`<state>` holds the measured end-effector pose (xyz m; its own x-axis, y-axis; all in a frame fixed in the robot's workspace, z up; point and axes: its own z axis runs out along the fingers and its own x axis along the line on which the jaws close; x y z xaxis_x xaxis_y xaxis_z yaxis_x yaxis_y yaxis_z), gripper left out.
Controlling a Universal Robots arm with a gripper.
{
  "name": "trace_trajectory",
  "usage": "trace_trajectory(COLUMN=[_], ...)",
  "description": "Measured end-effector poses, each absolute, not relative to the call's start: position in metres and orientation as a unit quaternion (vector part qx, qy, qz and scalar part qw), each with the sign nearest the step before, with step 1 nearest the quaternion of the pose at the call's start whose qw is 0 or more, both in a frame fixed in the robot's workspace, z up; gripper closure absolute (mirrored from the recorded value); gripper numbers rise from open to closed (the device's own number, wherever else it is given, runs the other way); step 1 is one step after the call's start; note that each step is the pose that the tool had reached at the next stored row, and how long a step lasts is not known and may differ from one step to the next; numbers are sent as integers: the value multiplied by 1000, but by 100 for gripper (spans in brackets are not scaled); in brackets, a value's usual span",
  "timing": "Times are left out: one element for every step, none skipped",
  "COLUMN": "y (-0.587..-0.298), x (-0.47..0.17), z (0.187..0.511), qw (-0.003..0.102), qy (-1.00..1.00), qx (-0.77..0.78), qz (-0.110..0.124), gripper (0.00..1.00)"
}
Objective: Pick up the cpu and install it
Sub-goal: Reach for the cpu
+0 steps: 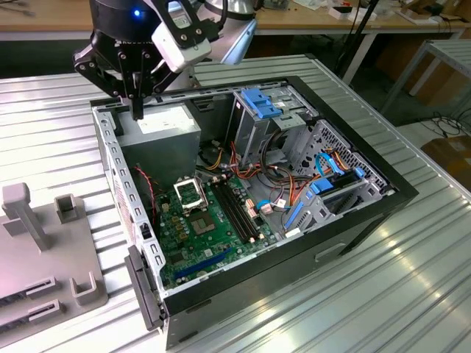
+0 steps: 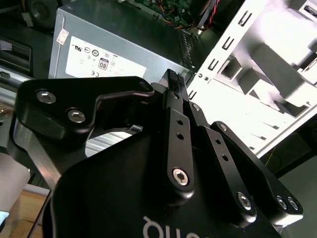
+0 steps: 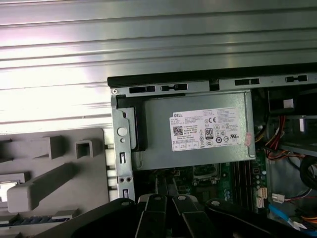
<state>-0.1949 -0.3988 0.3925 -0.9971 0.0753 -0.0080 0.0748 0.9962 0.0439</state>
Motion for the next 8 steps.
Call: trace_trajectory(y=[-399,-399,-399,-399,-399,-399,-399,-399], x=[-195,-196,-196,-197,-197,-198,-198,-199], z=[392,392,392,392,392,392,392,392], qw=[5,4,4,4,4,4,4,3], qy=[999,999,999,999,999,999,999,999], qx=[38,38,38,38,38,38,38,38], qz=[22,22,22,22,22,22,22,22], gripper=[89,89,89,89,89,89,89,89])
